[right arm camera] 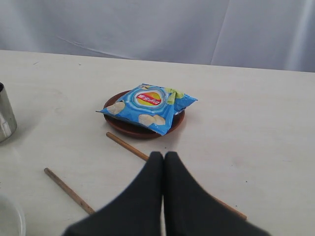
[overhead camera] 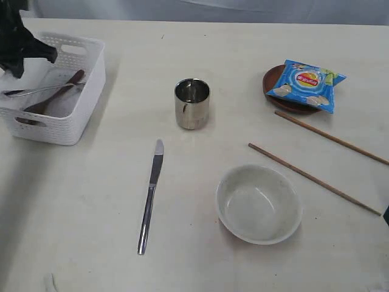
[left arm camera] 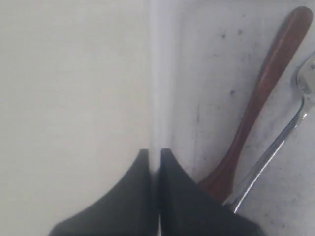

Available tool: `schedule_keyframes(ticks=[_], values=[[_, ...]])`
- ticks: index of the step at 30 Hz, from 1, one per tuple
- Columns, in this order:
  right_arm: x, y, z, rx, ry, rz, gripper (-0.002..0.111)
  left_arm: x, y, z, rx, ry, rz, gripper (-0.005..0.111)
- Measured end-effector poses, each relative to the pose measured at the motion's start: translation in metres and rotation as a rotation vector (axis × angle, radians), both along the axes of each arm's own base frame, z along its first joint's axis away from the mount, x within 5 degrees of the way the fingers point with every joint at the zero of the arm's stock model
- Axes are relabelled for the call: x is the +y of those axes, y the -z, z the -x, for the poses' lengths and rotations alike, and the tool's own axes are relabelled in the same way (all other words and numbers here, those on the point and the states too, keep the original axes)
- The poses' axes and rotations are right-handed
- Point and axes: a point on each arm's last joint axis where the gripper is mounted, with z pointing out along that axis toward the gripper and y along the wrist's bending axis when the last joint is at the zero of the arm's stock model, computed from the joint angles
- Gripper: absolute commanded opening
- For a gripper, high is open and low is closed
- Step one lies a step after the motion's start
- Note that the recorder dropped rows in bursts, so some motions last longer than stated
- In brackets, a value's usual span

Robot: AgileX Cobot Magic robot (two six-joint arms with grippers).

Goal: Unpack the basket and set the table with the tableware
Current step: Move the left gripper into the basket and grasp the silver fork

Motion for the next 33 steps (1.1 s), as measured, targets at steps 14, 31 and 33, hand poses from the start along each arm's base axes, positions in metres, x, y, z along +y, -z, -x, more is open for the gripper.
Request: schedule_keyframes(ticks=[14, 31, 33], values=[[0.000, 0.000, 0.000, 0.000, 0.000, 0.000, 0.000, 0.013, -0.008, 0.006, 0.043, 0.028, 0.005, 0.047], [0.000, 0.000, 0.000, 0.000, 0.000, 0.000, 0.000, -0.020, -0.030, 0.028, -0.016, 0.572, 0.273, 0.047], [0.000, 0.000, 0.000, 0.000, 0.000, 0.000, 0.000, -0.017, -0.019, 0.033, 0.018, 0.624, 0.227, 0.047]])
